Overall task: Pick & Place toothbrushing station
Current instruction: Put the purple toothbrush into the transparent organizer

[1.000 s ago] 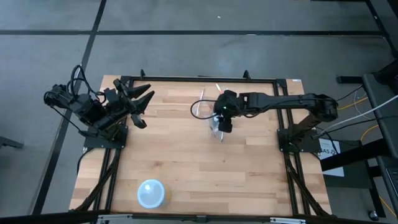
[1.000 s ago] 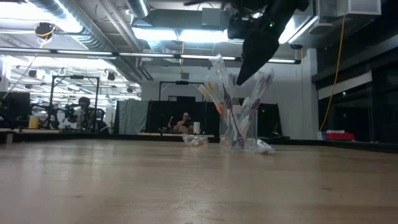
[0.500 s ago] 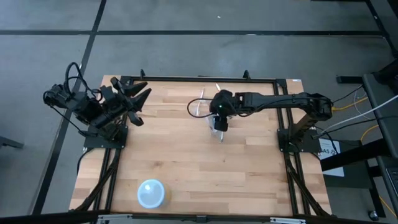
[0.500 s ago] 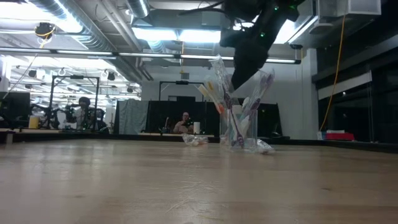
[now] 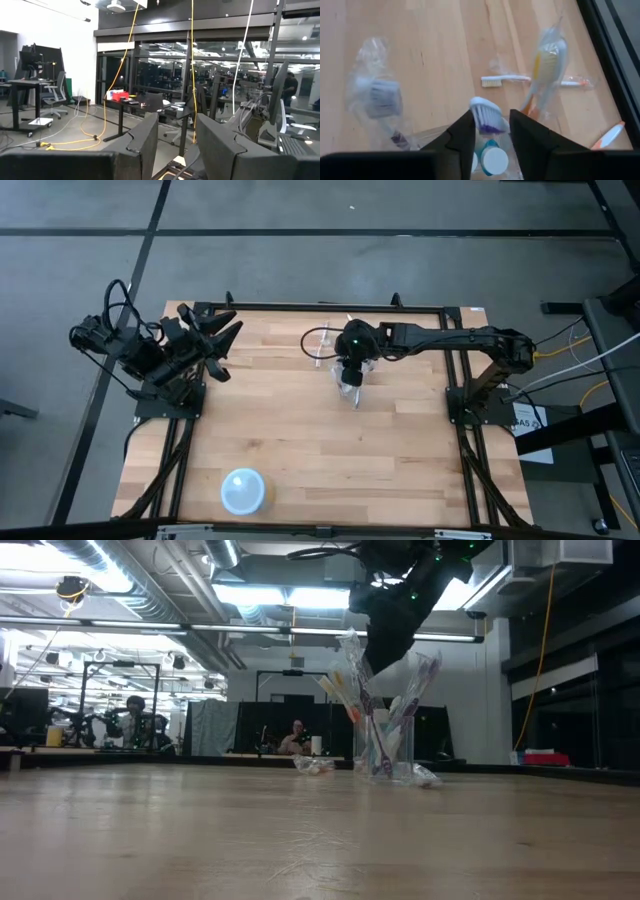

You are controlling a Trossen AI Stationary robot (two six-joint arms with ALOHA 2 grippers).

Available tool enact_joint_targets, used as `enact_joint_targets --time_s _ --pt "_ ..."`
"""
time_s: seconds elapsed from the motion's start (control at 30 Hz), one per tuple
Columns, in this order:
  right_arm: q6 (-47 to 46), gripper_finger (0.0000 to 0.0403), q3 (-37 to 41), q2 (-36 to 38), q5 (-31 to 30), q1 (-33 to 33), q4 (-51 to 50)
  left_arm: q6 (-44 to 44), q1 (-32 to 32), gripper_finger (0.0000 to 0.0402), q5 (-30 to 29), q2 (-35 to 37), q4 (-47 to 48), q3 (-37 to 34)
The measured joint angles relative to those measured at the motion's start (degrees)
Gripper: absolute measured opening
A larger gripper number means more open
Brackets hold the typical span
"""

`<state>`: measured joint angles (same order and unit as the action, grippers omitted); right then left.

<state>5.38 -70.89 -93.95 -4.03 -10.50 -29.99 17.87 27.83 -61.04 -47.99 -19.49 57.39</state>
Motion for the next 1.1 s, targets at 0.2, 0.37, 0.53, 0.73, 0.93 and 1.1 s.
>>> enact_joint_targets --time_s 0.2,0.37,0.53,0.73,0.93,1.1 --pt "-1.6 0.0028 0.0 0.0 0.6 0.2 -1.1 -0.1 0.0 0.0127 -0.8 0.0 -0.1 0.0" --pt "-4.9 0.0005 0.0 1.2 0.6 1.0 -1.1 -0.1 0.0 0.0127 -0.9 0.0 0.0 0.0" --pt "-6.7 0.0002 0.0 5.2 -5.9 2.9 0.8 0.3 0.0 0.0127 -0.9 0.0 -0.1 0.0" --pt "-11.9 0.0001 0.0 12.5 -10.4 5.4 1.2 0.4 0.0 0.0127 -0.9 0.0 0.0 0.0" --pt "-18.8 0.0001 0.0 17.8 -12.9 11.7 1.0 0.9 0.0 0.0127 -0.9 0.0 0.0 0.0" --pt "-24.7 0.0001 0.0 18.2 -15.5 18.7 0.6 0.9 0.0 0.0127 -0.6 0.0 0.0 0.0"
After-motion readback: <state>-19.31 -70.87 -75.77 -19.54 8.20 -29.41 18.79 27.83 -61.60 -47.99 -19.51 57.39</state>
